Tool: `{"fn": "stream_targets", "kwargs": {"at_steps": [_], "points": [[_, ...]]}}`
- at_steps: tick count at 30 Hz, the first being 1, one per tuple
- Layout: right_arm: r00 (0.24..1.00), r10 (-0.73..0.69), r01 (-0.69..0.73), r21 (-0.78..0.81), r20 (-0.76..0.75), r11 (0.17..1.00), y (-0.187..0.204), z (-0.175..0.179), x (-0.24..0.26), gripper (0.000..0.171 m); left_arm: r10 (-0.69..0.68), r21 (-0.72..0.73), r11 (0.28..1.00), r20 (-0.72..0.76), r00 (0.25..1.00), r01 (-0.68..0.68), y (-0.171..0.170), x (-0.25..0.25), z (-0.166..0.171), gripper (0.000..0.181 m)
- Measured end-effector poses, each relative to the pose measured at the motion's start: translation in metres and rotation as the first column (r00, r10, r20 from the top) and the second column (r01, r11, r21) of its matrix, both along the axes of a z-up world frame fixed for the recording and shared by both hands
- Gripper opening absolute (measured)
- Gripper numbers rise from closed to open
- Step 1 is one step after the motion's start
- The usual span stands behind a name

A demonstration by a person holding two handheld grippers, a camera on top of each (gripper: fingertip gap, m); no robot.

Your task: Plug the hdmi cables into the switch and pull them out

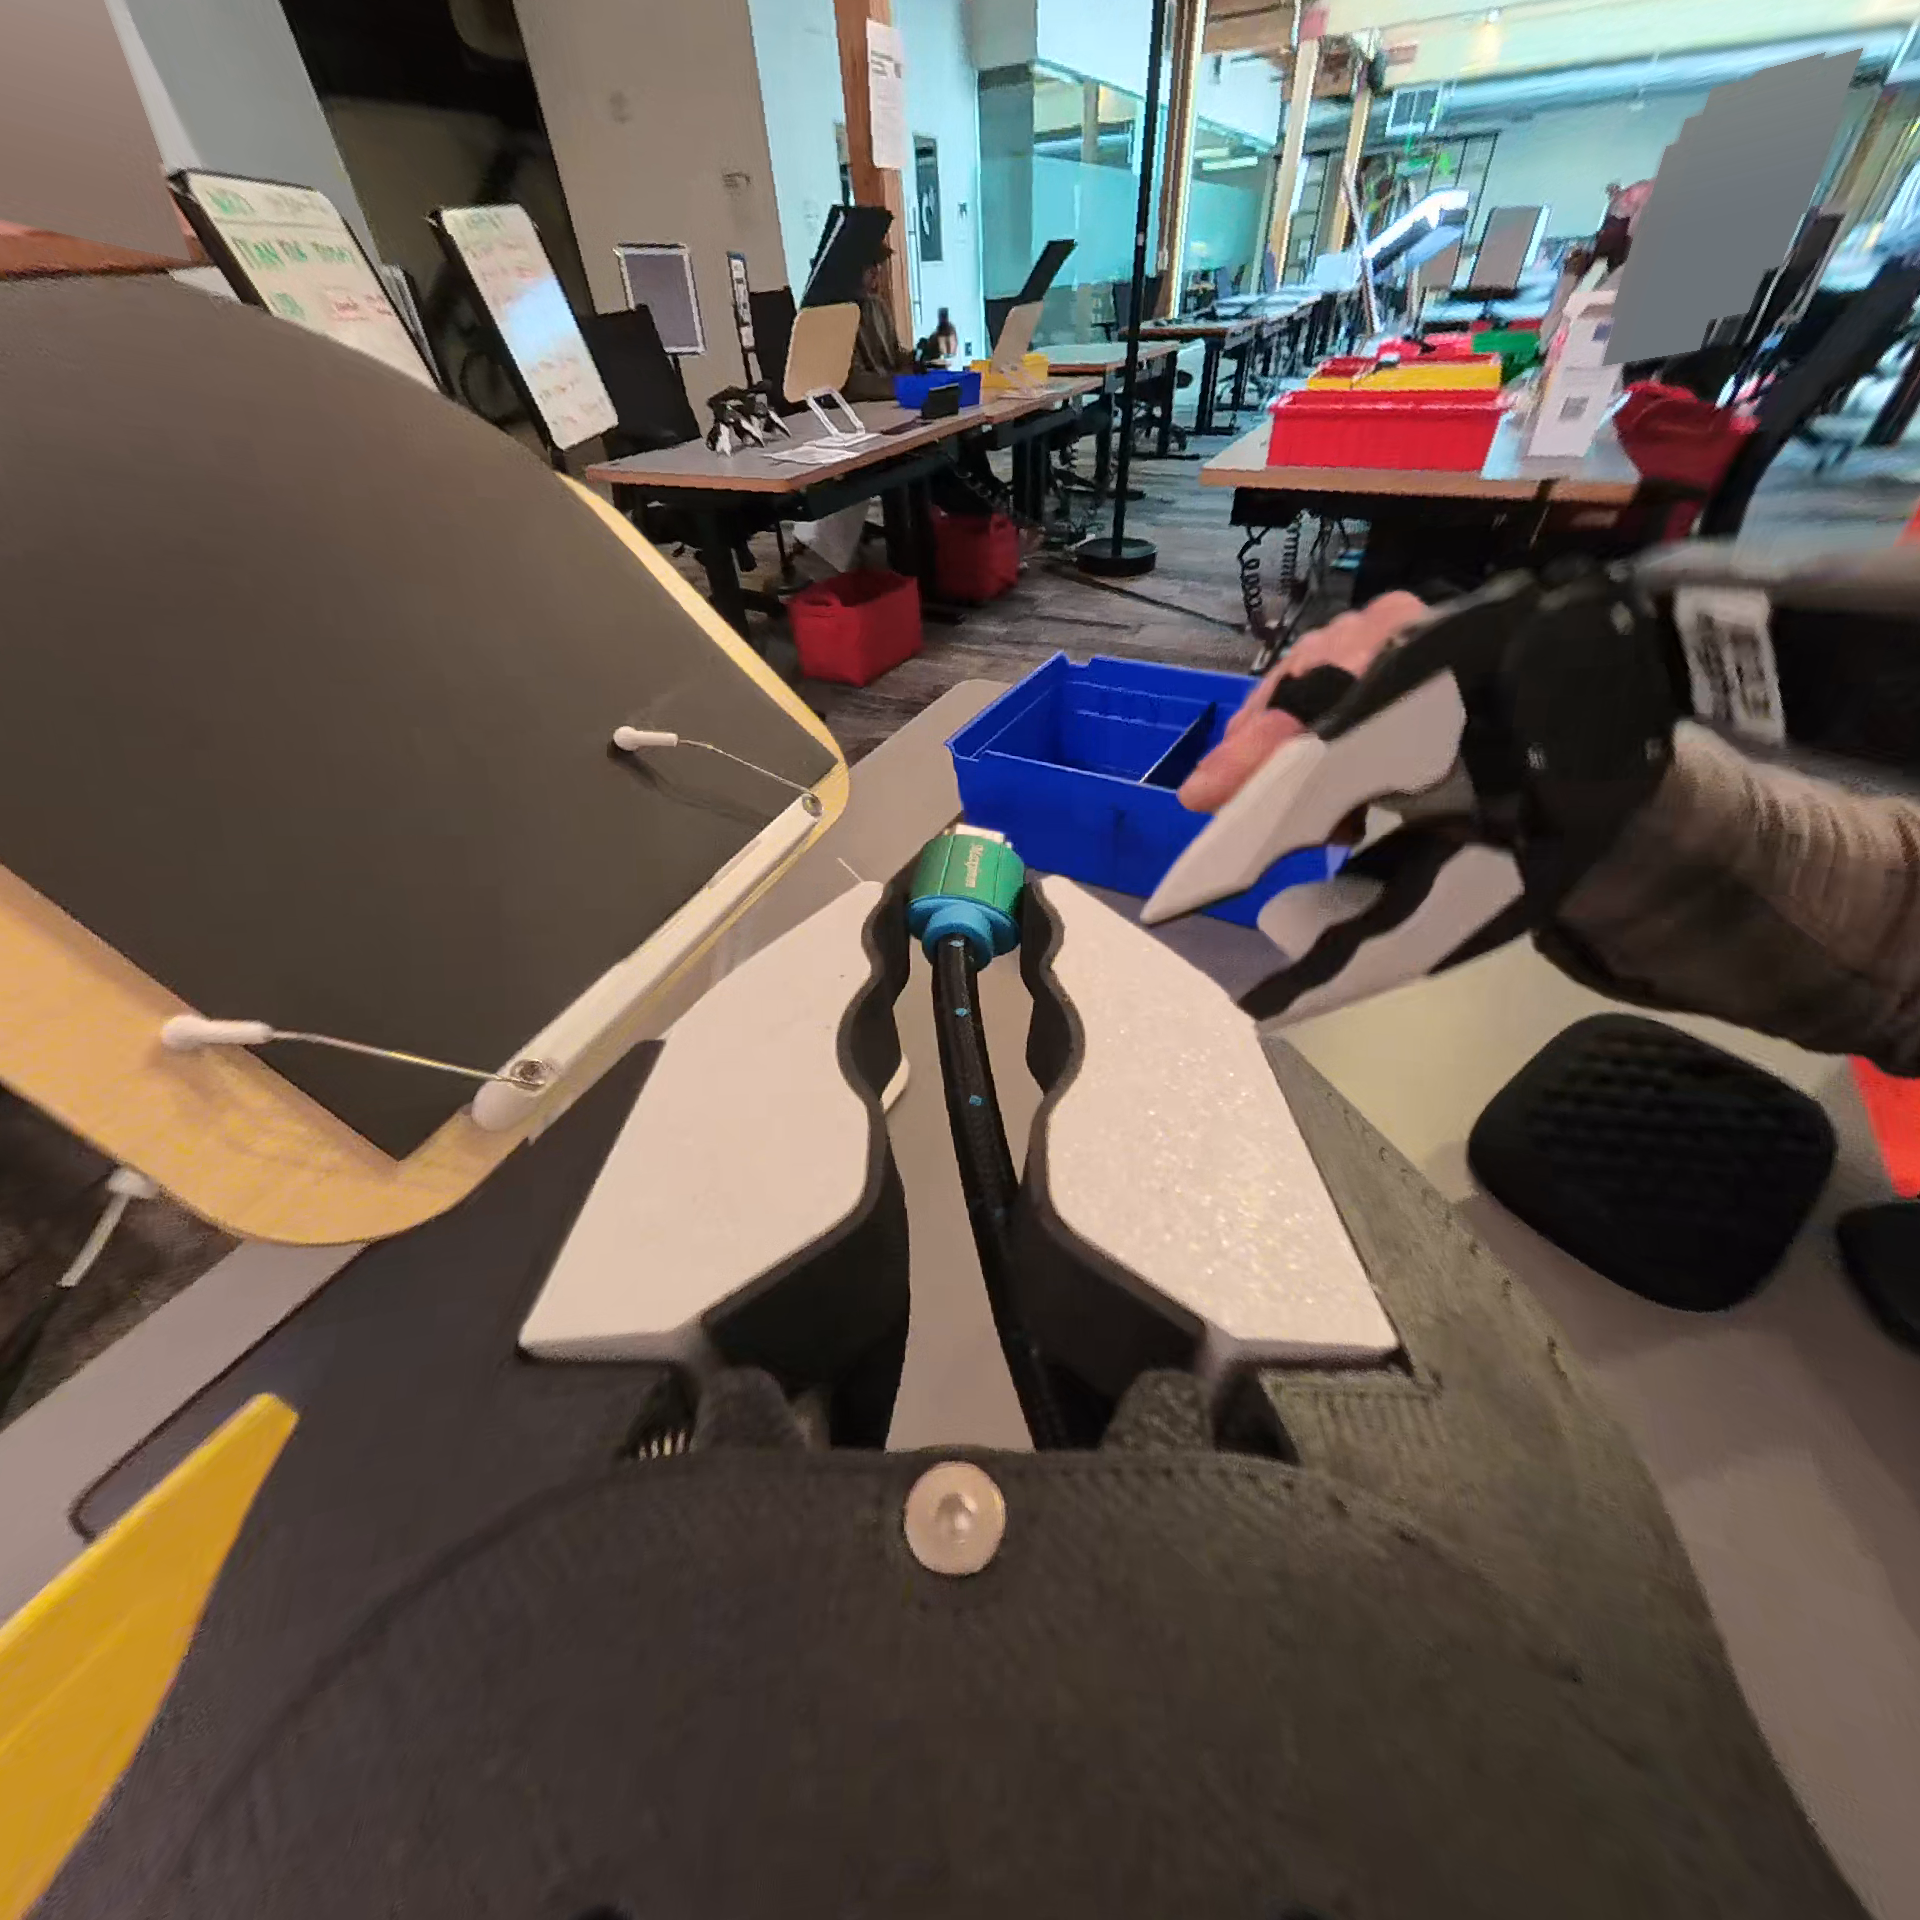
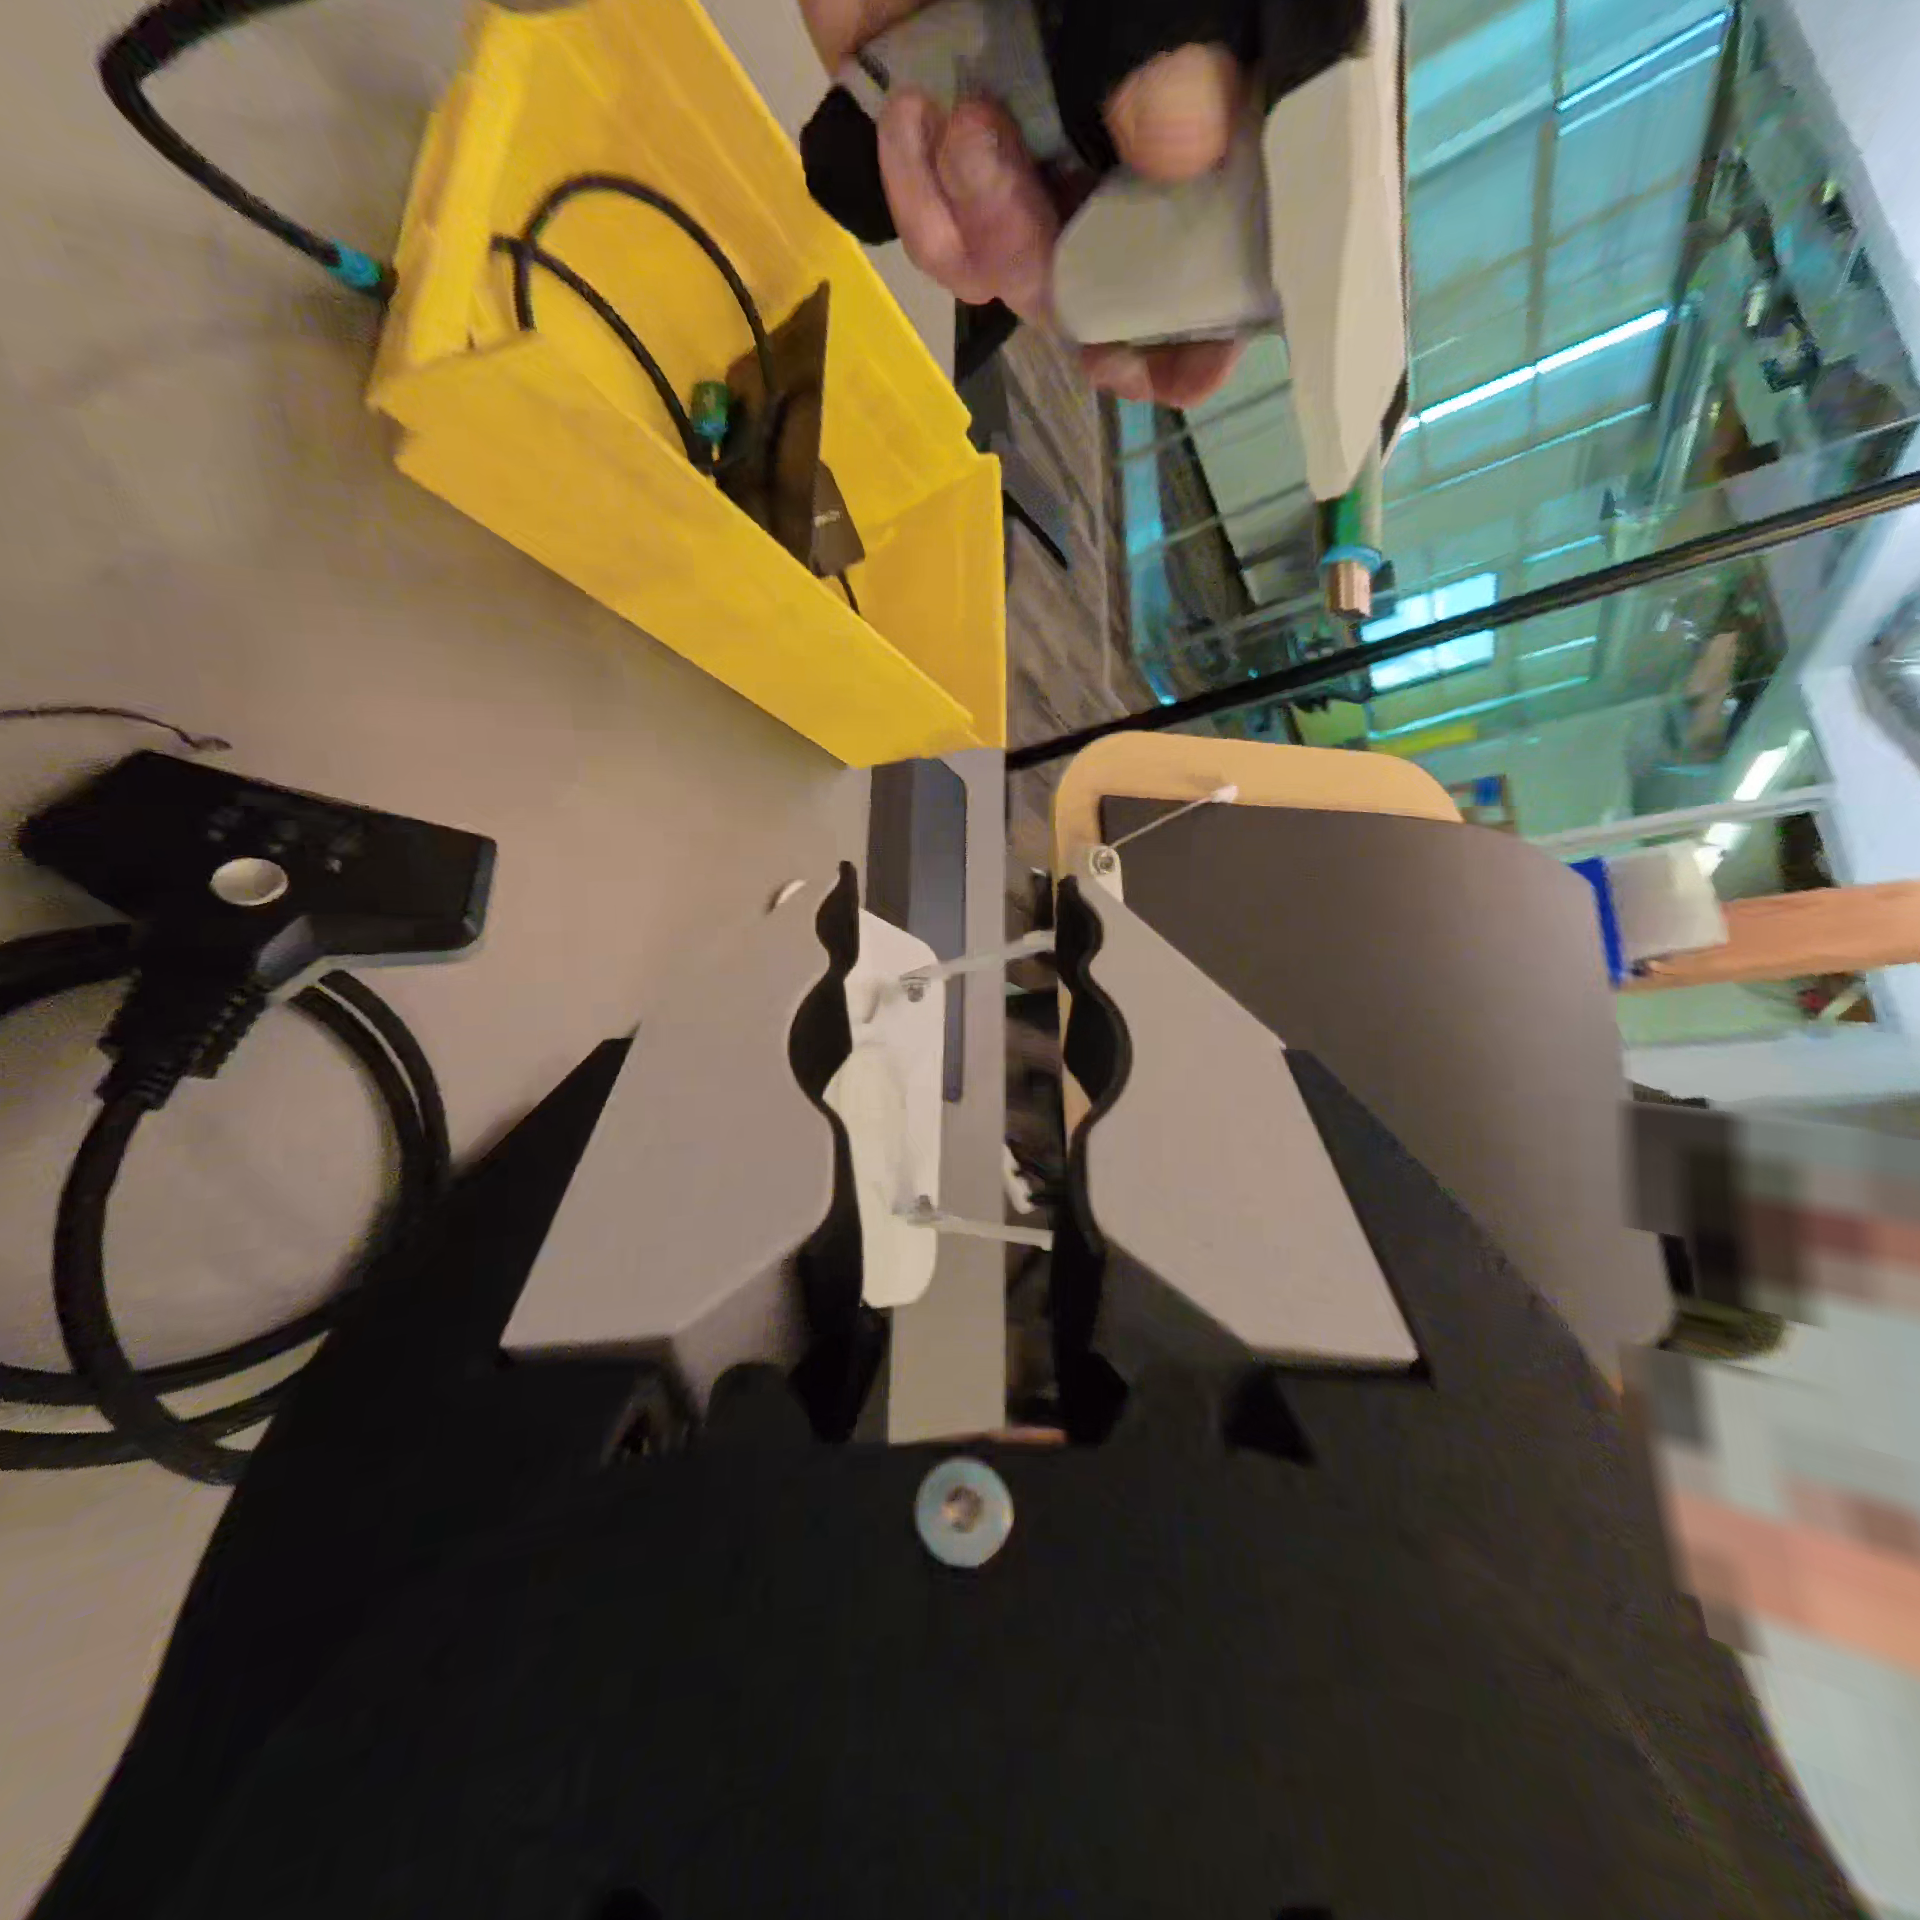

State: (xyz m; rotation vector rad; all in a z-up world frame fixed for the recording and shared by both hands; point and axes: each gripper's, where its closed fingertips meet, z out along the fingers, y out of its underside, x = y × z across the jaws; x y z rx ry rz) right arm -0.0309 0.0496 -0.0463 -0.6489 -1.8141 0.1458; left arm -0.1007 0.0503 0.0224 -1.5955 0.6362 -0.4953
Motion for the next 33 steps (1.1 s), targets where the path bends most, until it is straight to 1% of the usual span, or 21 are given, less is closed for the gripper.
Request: {"fn": "stream_targets", "kwargs": {"at_steps": [1,2,3,4,5,6,8,10,12,14,16,18,20,22,23,24,26,28,31,32,33], "points": [[0.999,-0.045,0.047,0.081,-0.022,0.996,0.000,-0.003,0.000,0.043,-0.013,-0.020,1.000,0.027,1.000,0.014,0.001,0.000,-0.004,0.021],[0.993,-0.084,0.099,0.182,-0.088,0.978,0.000,0.002,-0.002,0.047,-0.031,-0.034,0.999,0.052,0.998,0.033,0.000,0.002,-0.009,0.021],[0.983,-0.090,0.131,0.264,-0.160,0.956,-0.005,0.010,-0.004,0.047,-0.032,-0.045,0.998,0.076,0.997,0.035,0.003,0.003,-0.013,0.021],[0.969,-0.109,0.176,0.310,-0.224,0.934,-0.009,0.017,-0.006,0.045,-0.043,-0.063,0.997,0.090,0.995,0.049,0.004,0.006,-0.018,0.021],[0.948,-0.147,0.241,0.337,-0.282,0.910,-0.007,0.026,-0.007,0.041,-0.071,-0.074,0.994,0.109,0.991,0.080,0.005,0.011,-0.021,0.021],[0.928,-0.167,0.287,0.353,-0.334,0.890,-0.006,0.034,-0.010,0.040,-0.093,-0.085,0.991,0.134,0.987,0.105,0.006,0.016,-0.023,0.021],[0.897,-0.162,0.310,0.324,-0.412,0.894,-0.005,0.049,-0.016,0.033,-0.149,-0.109,0.979,0.182,0.972,0.171,0.005,0.026,-0.030,0.021],[0.906,-0.141,0.289,0.339,-0.400,0.895,0.000,0.050,-0.024,0.023,-0.191,-0.120,0.967,0.253,0.949,0.226,0.004,0.032,-0.030,0.020],[0.925,-0.113,0.263,0.393,-0.364,0.881,0.003,0.047,-0.030,0.022,-0.227,-0.118,0.956,0.279,0.933,0.268,0.002,0.037,-0.031,0.020],[0.946,-0.080,0.216,0.431,-0.313,0.876,0.002,0.040,-0.037,0.013,-0.254,-0.128,0.946,0.282,0.925,0.299,0.001,0.042,-0.033,0.021],[0.951,-0.069,0.213,0.477,-0.302,0.852,0.004,0.041,-0.039,0.009,-0.260,-0.130,0.941,0.314,0.913,0.313,0.001,0.043,-0.032,0.021],[0.956,-0.051,0.181,0.444,-0.289,0.877,0.003,0.043,-0.038,0.009,-0.277,-0.112,0.937,0.337,0.900,0.331,0.000,0.044,-0.030,0.020],[0.959,-0.044,0.158,0.398,-0.280,0.904,0.002,0.044,-0.037,0.009,-0.281,-0.089,0.942,0.324,0.904,0.324,-0.001,0.045,-0.027,0.021],[0.960,-0.045,0.125,0.278,-0.276,0.952,0.002,0.045,-0.036,0.009,-0.292,-0.060,0.944,0.305,0.906,0.325,-0.004,0.048,-0.024,0.029],[0.960,-0.040,0.111,0.244,-0.276,0.964,0.003,0.045,-0.036,0.009,-0.301,-0.041,0.944,0.299,0.905,0.328,-0.006,0.050,-0.020,0.036],[0.961,-0.039,0.106,0.234,-0.275,0.966,0.004,0.045,-0.035,0.009,-0.298,-0.014,0.949,0.284,0.911,0.315,-0.007,0.052,-0.016,0.039],[0.956,-0.053,0.107,0.176,-0.288,0.979,0.004,0.045,-0.035,0.009,-0.259,-0.003,0.963,0.247,0.934,0.268,-0.004,0.052,-0.016,0.035],[0.953,-0.071,0.126,0.172,-0.294,0.977,0.006,0.043,-0.035,0.009,-0.251,0.019,0.967,0.233,0.940,0.253,-0.005,0.055,-0.014,0.028],[0.941,-0.094,0.134,0.101,-0.326,0.986,0.007,0.043,-0.033,0.009,-0.209,0.017,0.977,0.234,0.950,0.211,0.001,0.054,-0.016,0.019],[0.937,-0.107,0.137,0.070,-0.332,0.988,0.008,0.042,-0.033,0.009,-0.204,0.015,0.978,0.230,0.952,0.206,0.002,0.054,-0.017,0.020],[0.932,-0.113,0.138,0.047,-0.344,0.989,0.009,0.042,-0.033,0.009,-0.193,-0.002,0.980,0.223,0.956,0.198,0.004,0.053,-0.020,0.028]]}}
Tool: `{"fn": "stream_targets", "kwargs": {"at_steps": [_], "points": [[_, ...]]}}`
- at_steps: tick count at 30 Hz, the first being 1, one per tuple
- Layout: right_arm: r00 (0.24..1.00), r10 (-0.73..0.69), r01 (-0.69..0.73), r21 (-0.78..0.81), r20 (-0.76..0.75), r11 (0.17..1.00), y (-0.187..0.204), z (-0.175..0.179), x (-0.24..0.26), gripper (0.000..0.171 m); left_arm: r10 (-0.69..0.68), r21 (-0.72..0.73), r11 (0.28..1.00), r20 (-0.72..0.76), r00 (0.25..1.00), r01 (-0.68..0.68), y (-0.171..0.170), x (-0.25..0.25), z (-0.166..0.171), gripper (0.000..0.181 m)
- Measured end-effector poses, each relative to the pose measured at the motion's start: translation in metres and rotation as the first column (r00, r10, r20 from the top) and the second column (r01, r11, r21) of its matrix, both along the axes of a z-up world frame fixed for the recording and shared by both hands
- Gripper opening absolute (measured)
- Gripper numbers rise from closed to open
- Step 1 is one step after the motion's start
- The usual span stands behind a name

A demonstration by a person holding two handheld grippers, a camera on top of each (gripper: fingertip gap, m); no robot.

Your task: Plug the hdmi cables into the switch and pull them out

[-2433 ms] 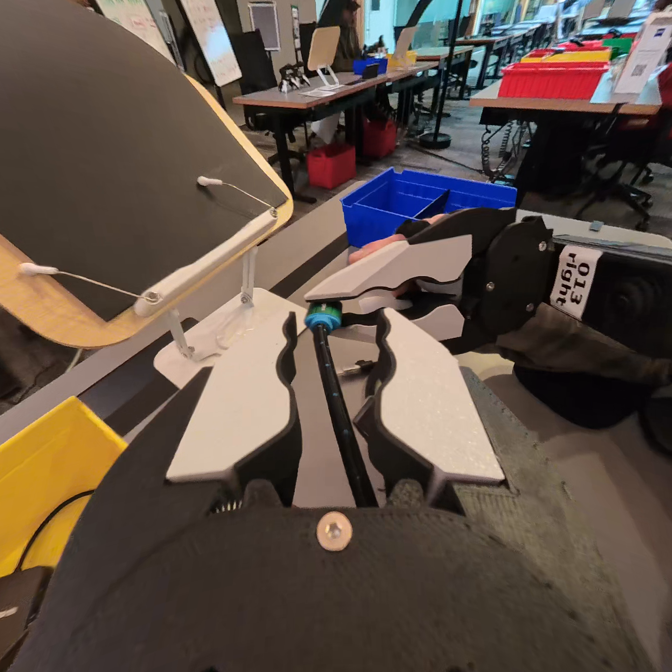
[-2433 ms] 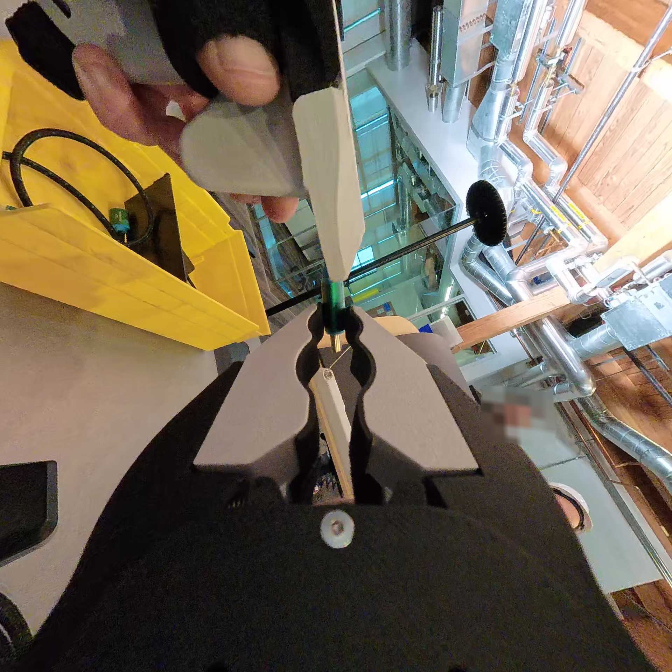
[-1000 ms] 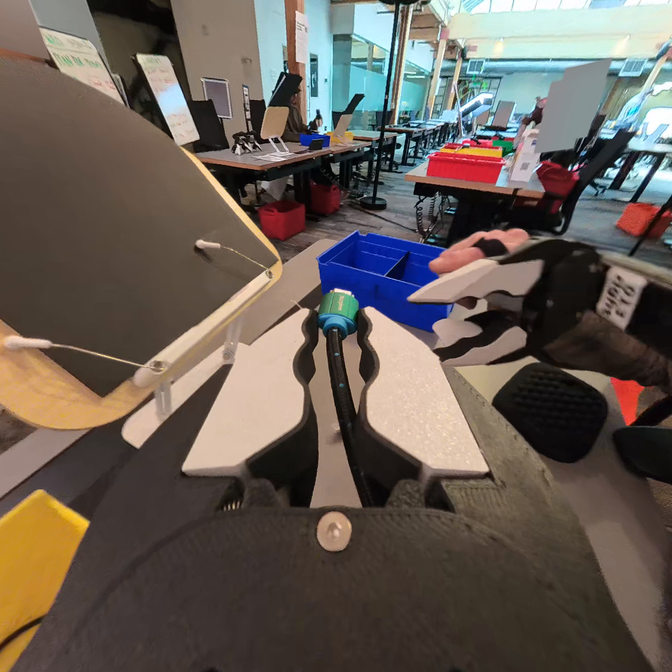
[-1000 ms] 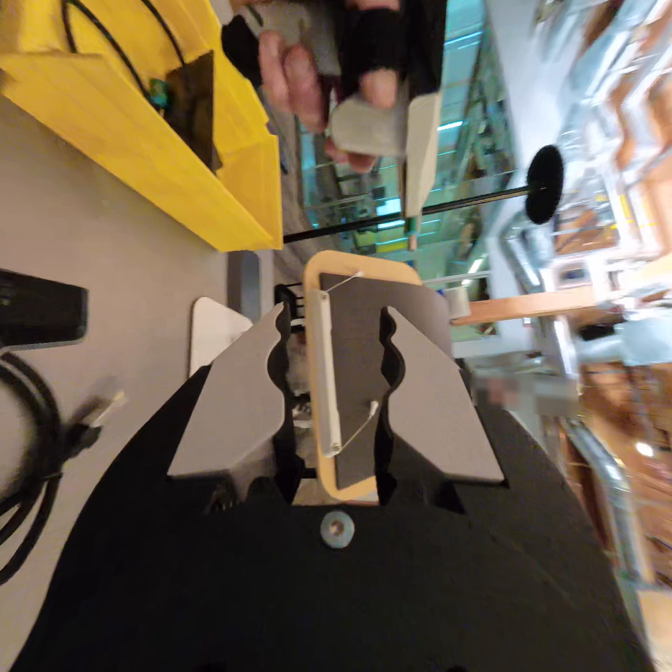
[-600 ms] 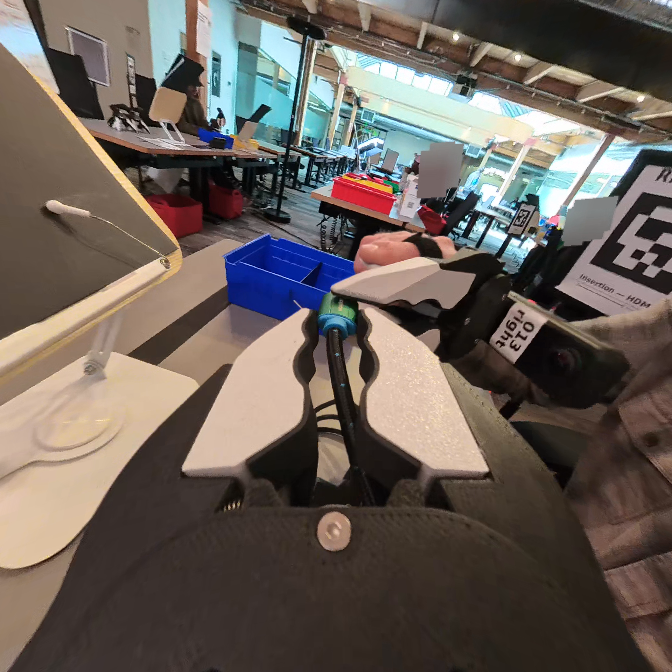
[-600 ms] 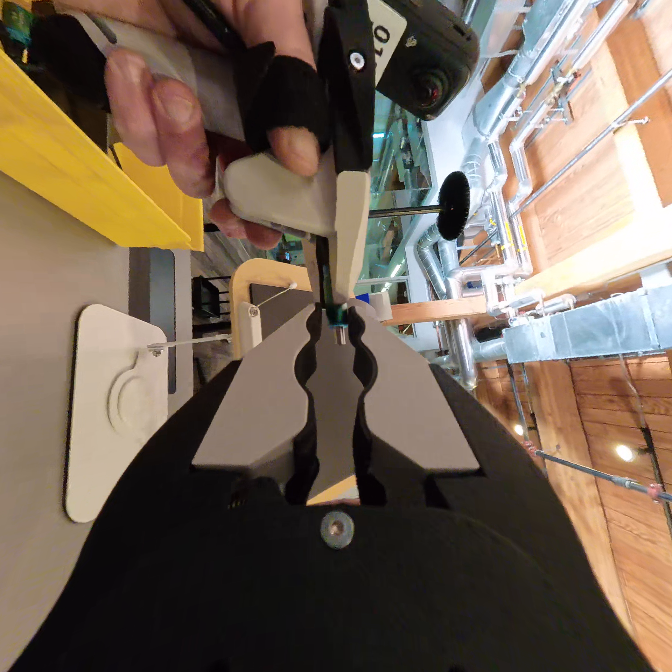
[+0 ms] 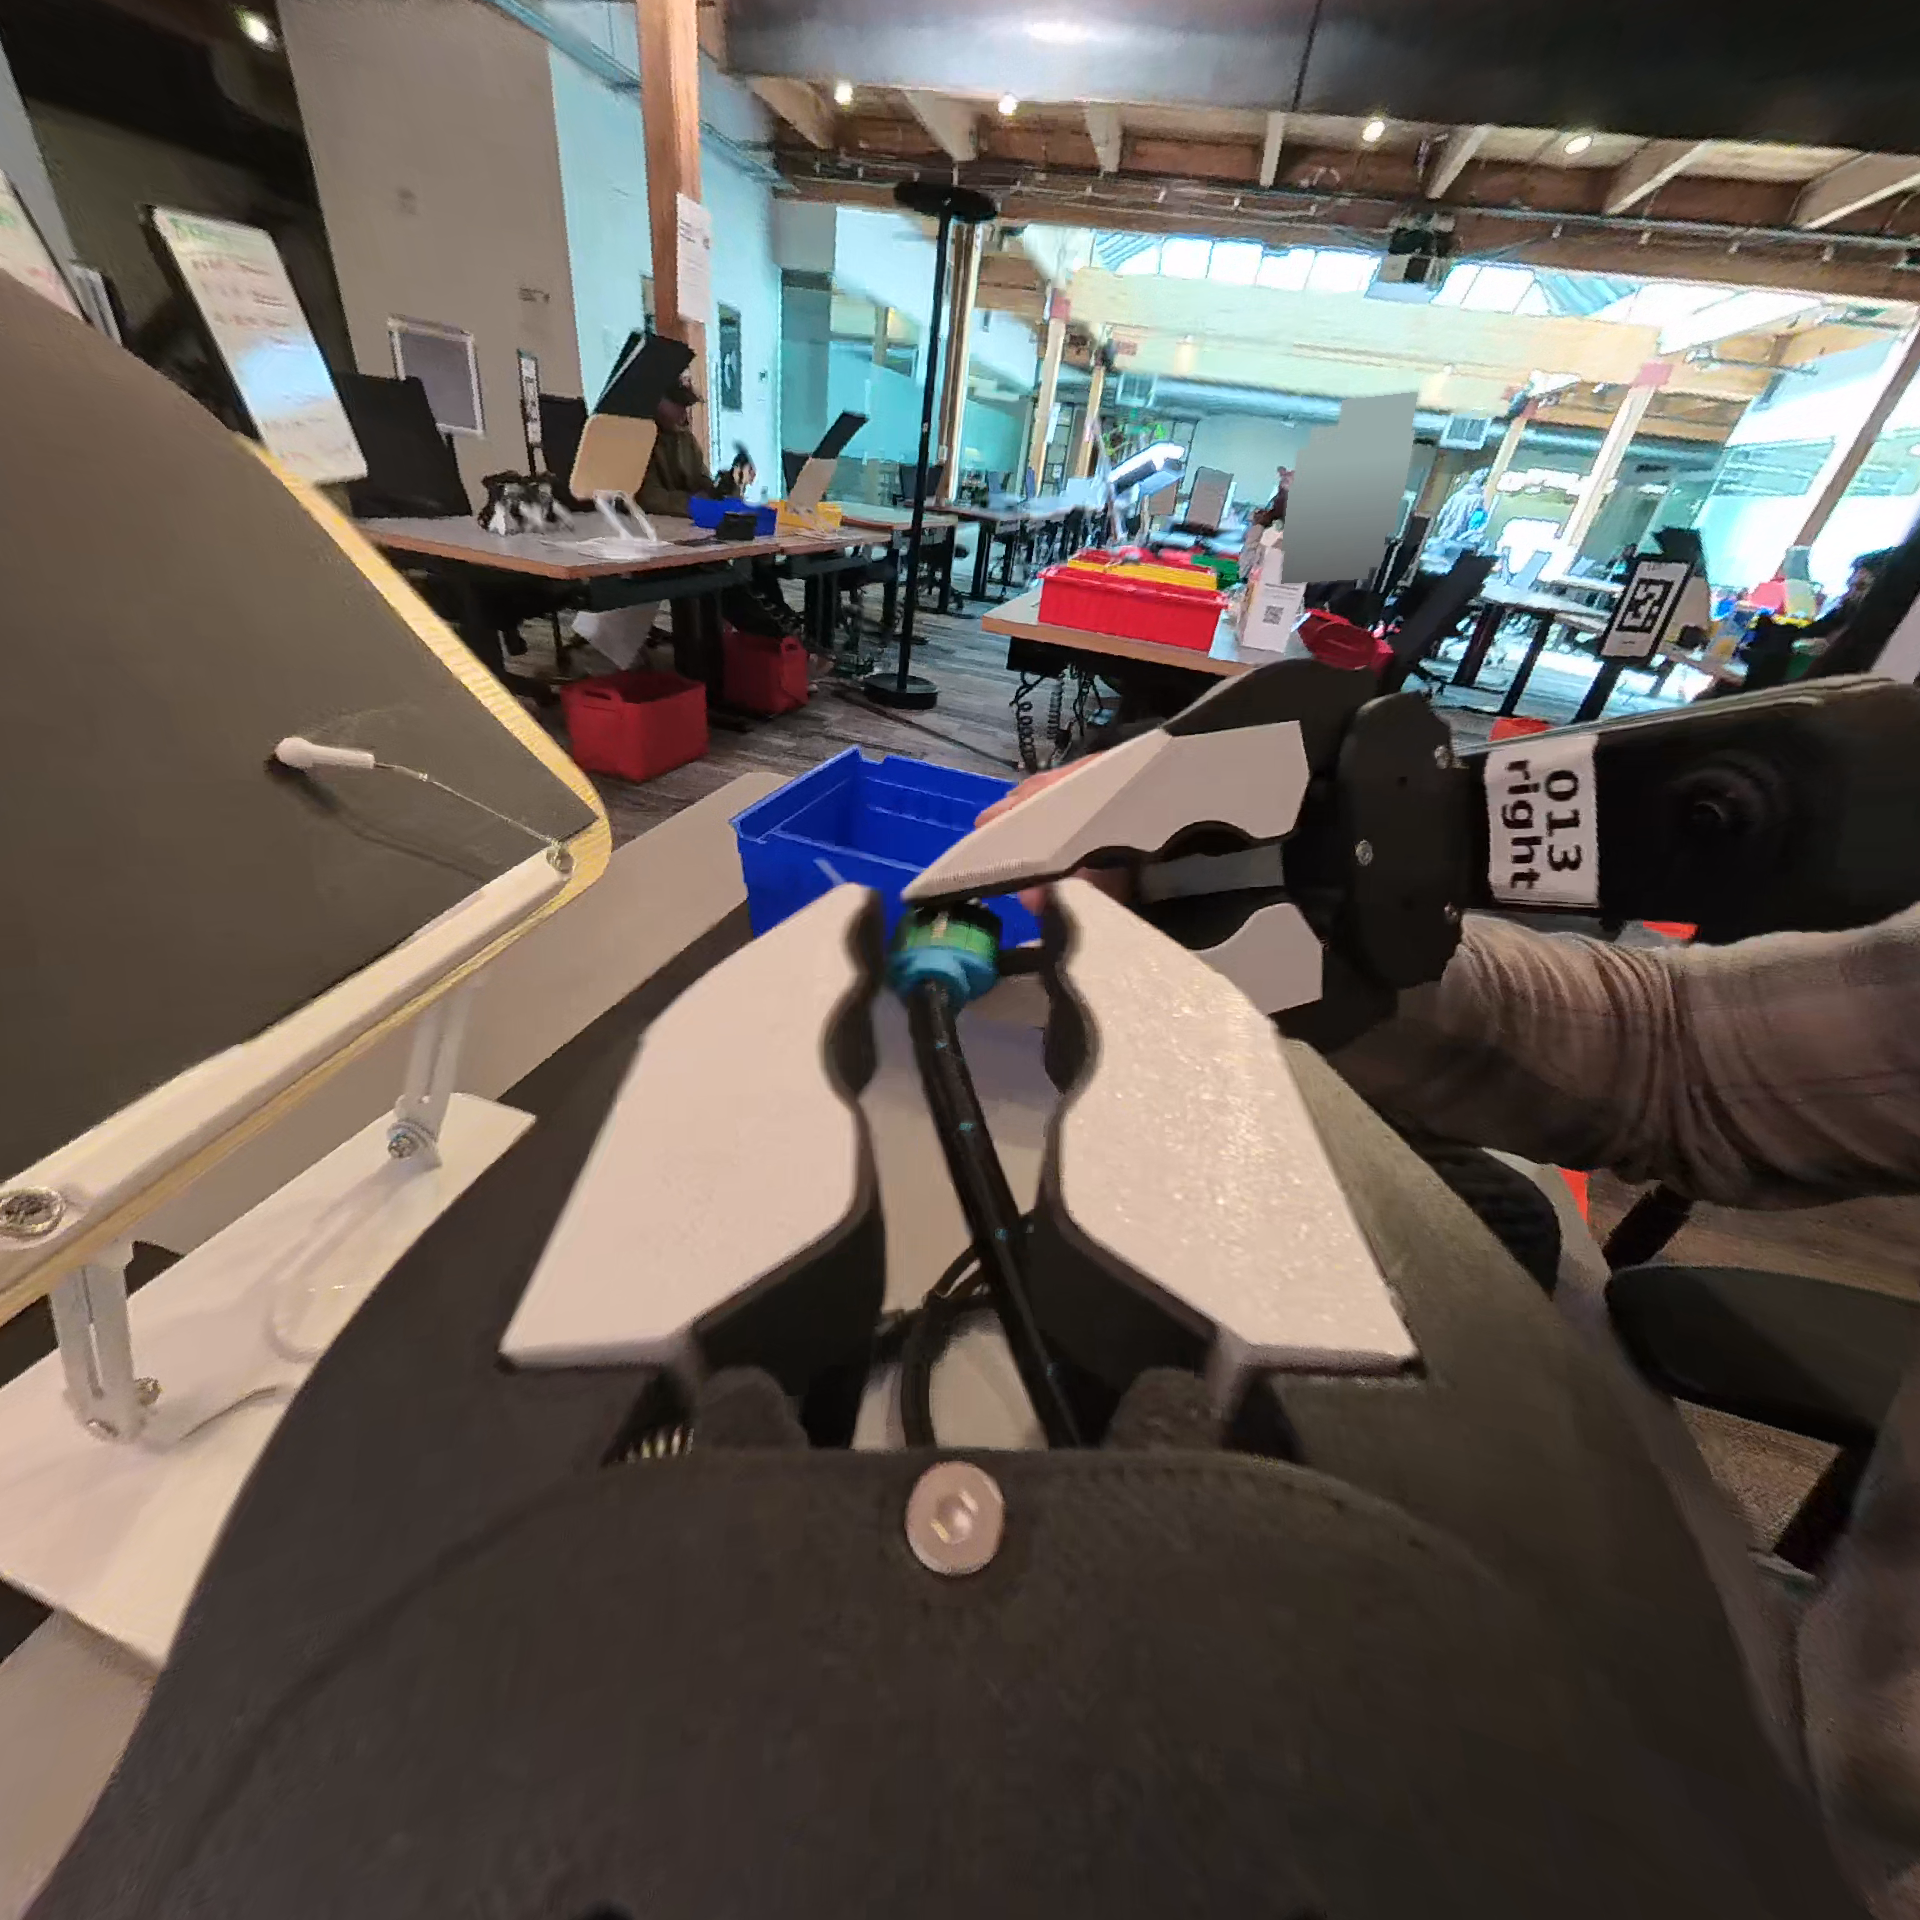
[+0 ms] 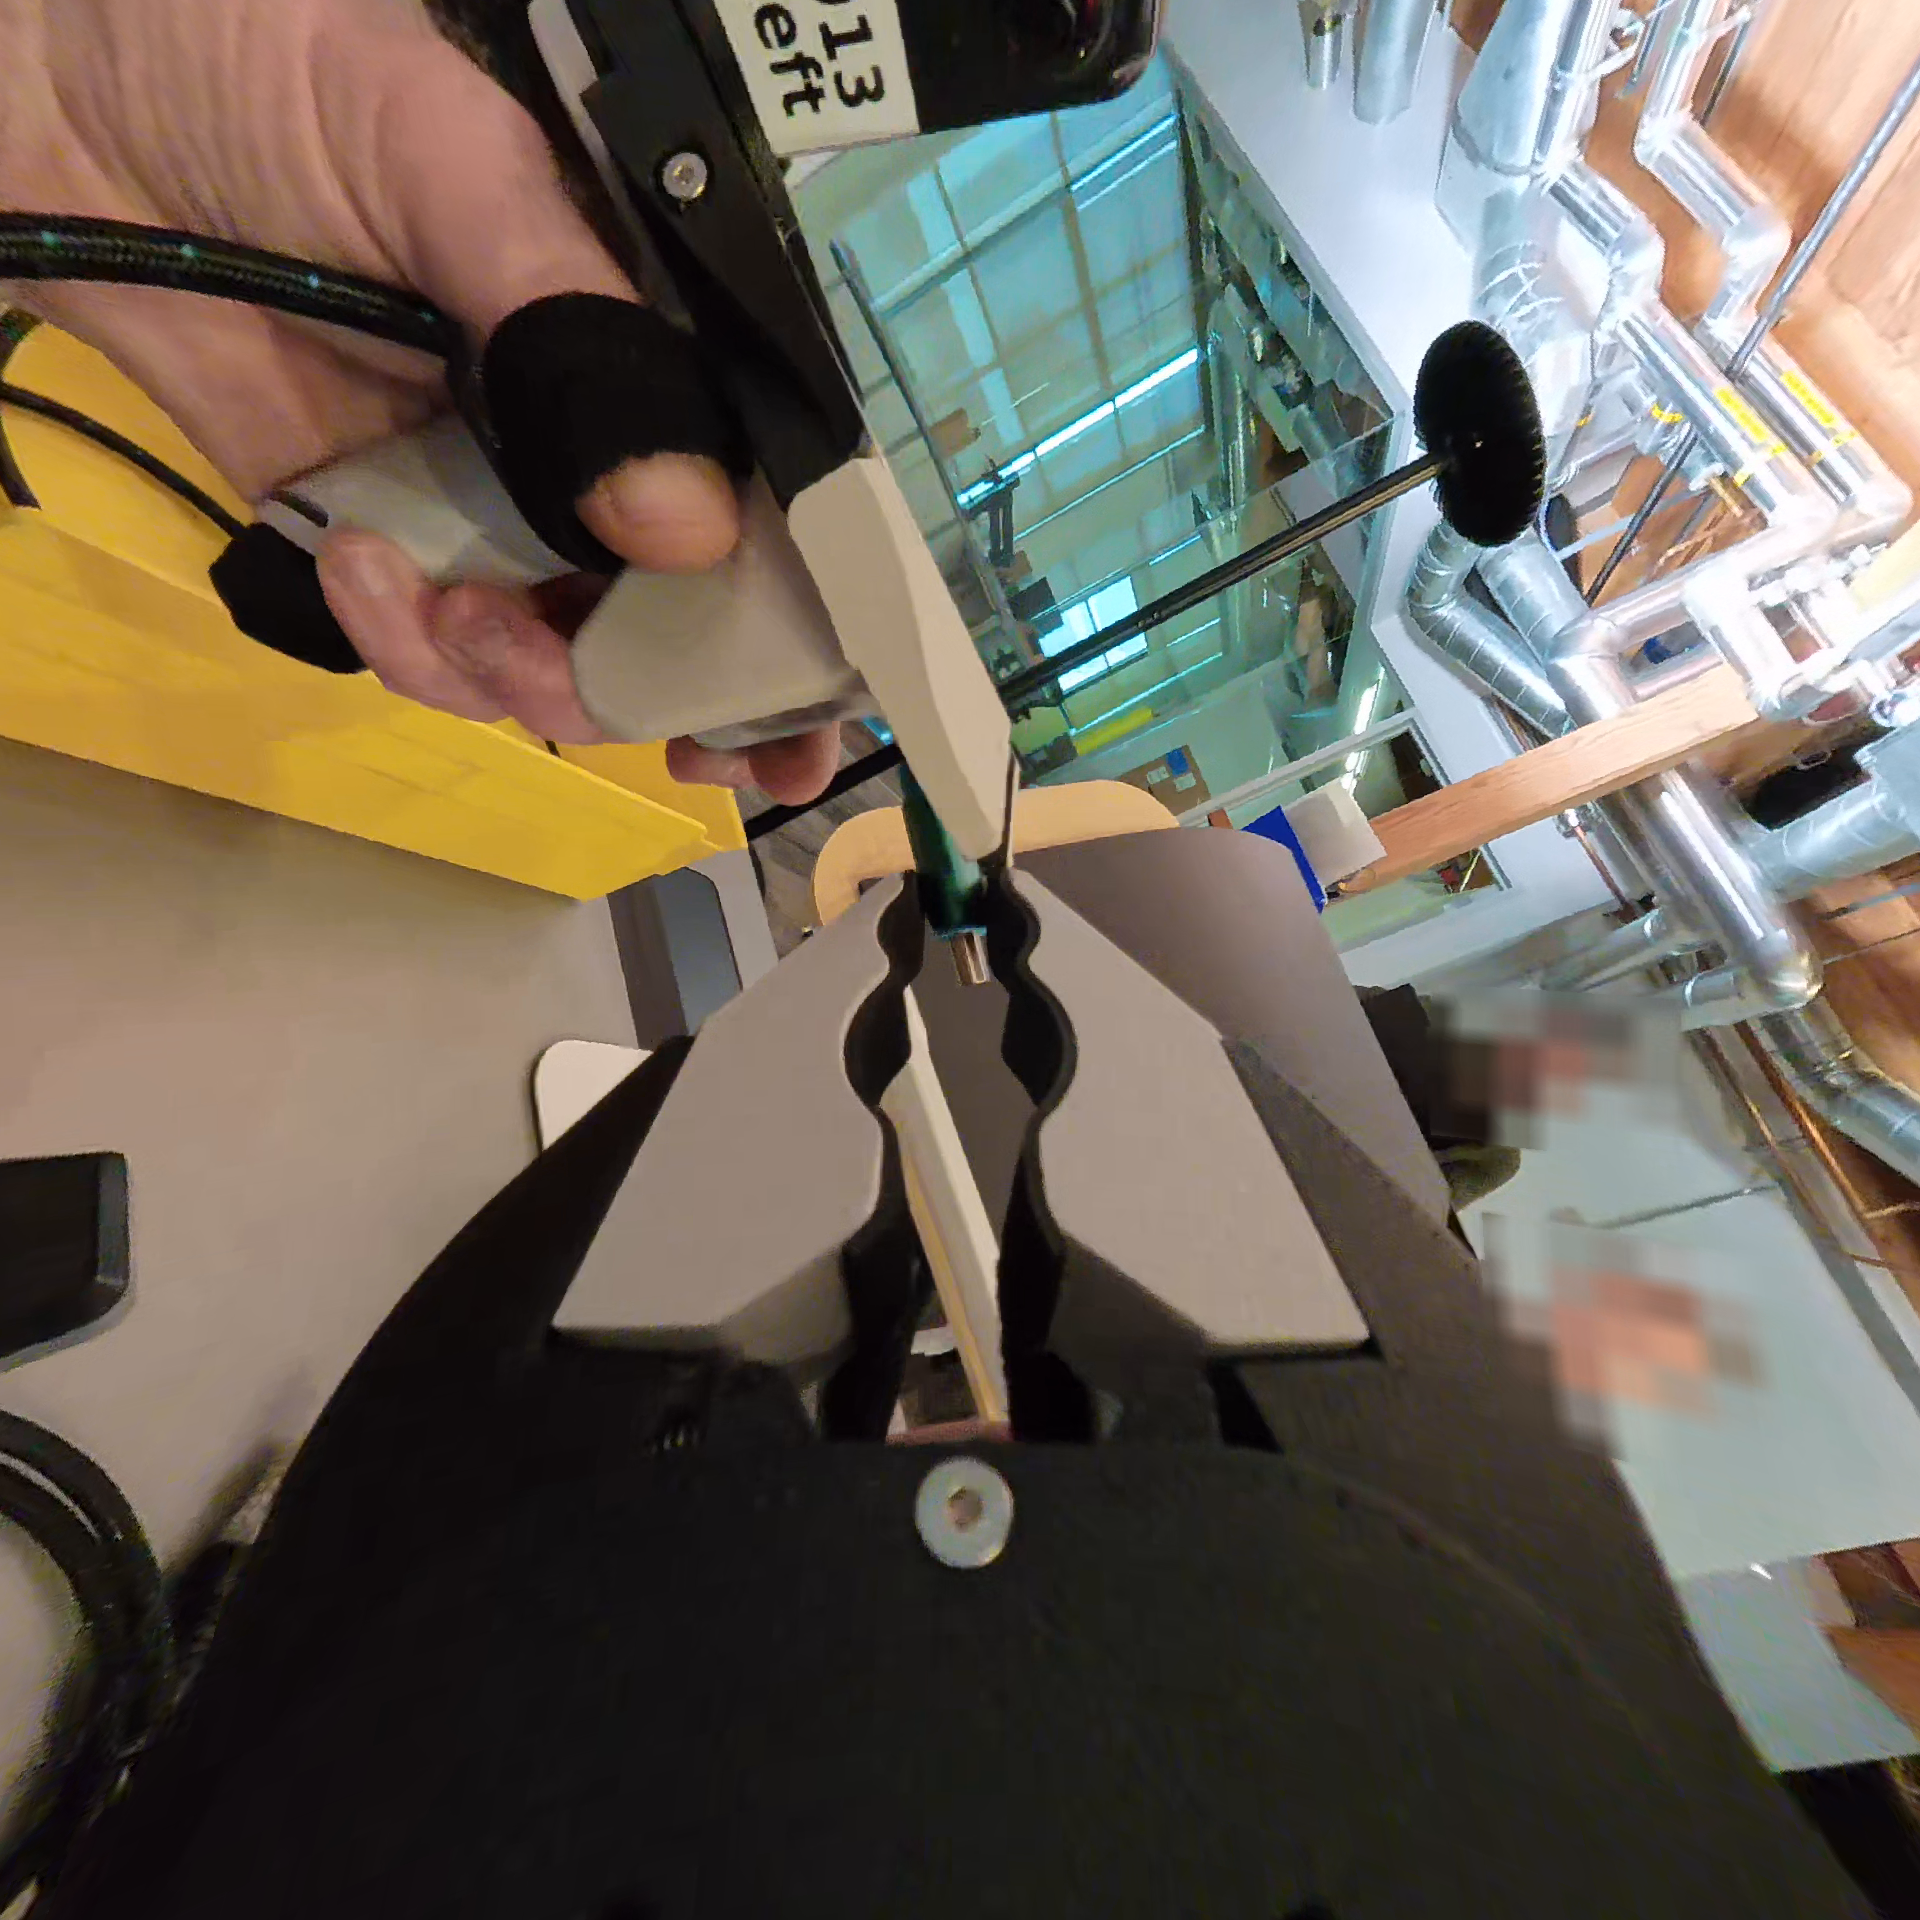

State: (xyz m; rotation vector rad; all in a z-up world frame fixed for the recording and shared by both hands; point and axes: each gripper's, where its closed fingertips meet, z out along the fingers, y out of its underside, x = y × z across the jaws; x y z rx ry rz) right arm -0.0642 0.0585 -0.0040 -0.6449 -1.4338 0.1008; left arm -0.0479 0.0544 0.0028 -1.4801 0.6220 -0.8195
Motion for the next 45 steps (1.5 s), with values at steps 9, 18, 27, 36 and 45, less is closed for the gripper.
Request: {"fn": "stream_targets", "kwargs": {"at_steps": [9,18,27,36,45], "points": [[0.999,0.016,-0.015,0.021,-0.028,1.000,-0.003,0.003,0.000,0.008,-0.048,-0.039,0.998,-0.122,0.991,0.043,-0.007,0.008,-0.015,0.040],[0.999,0.021,-0.020,0.029,-0.038,0.999,0.003,0.008,0.012,0.009,-0.051,0.011,0.999,0.044,0.998,0.051,0.002,0.017,-0.005,0.032],[0.999,0.020,-0.020,0.028,-0.035,0.999,0.006,0.002,0.018,0.009,-0.017,0.037,0.999,0.072,0.997,0.014,0.008,0.019,-0.008,0.022],[1.000,-0.012,0.013,0.051,-0.017,0.999,0.015,0.002,0.015,0.037,0.041,0.056,0.997,0.054,0.998,-0.044,0.012,0.009,-0.006,0.022],[0.949,0.061,0.069,-0.390,0.311,0.918,-0.004,-0.070,0.053,0.049,0.155,0.122,0.981,-0.016,0.988,-0.152,0.007,-0.019,0.012,0.022]]}}
